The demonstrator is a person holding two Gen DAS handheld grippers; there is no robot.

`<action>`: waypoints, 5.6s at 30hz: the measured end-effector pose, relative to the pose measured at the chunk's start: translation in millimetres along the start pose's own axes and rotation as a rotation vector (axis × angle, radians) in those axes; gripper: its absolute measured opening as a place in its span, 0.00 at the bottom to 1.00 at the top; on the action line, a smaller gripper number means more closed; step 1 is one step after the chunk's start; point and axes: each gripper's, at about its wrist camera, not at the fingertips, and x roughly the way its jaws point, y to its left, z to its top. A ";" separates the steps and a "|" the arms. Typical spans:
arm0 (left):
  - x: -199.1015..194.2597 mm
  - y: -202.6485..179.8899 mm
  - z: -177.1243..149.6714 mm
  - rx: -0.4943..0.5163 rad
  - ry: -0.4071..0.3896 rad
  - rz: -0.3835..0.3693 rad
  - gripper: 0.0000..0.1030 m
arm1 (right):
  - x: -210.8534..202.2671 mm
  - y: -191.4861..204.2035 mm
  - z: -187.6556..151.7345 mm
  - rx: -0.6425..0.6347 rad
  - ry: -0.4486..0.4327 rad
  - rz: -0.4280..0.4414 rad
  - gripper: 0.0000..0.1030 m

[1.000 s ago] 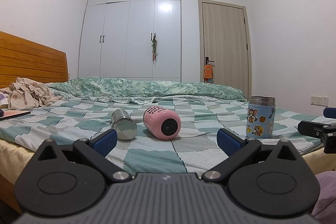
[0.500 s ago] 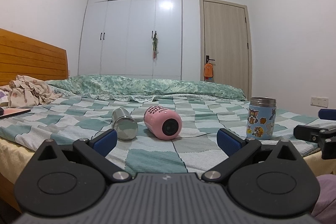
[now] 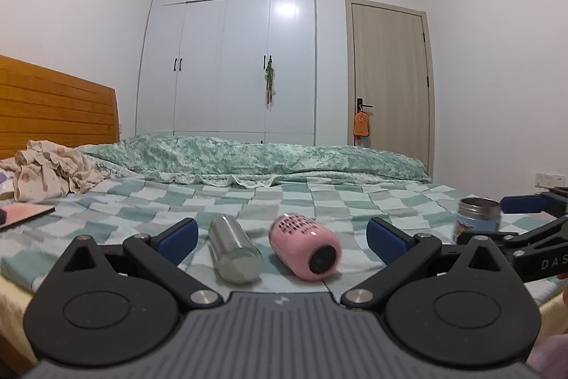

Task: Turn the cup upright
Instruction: 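Move the right gripper toward the pink cup lying on its side, then close the right gripper on the pink cup and lift it, then carry the pink cup with the right gripper while the left gripper closes on it, then rotate the pink cup upright with the left gripper, rim up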

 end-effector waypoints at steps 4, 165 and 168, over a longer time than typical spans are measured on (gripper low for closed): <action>24.4 16.2 8.8 0.006 0.007 0.001 1.00 | 43.1 3.7 20.8 0.009 0.064 0.053 1.00; 117.2 -174.9 28.9 0.018 0.352 -0.200 0.83 | -25.0 -161.3 -70.8 0.279 0.154 -0.123 1.00; 133.4 -189.3 24.4 0.030 0.323 -0.219 0.83 | -22.9 -167.3 -74.3 0.275 0.149 -0.145 1.00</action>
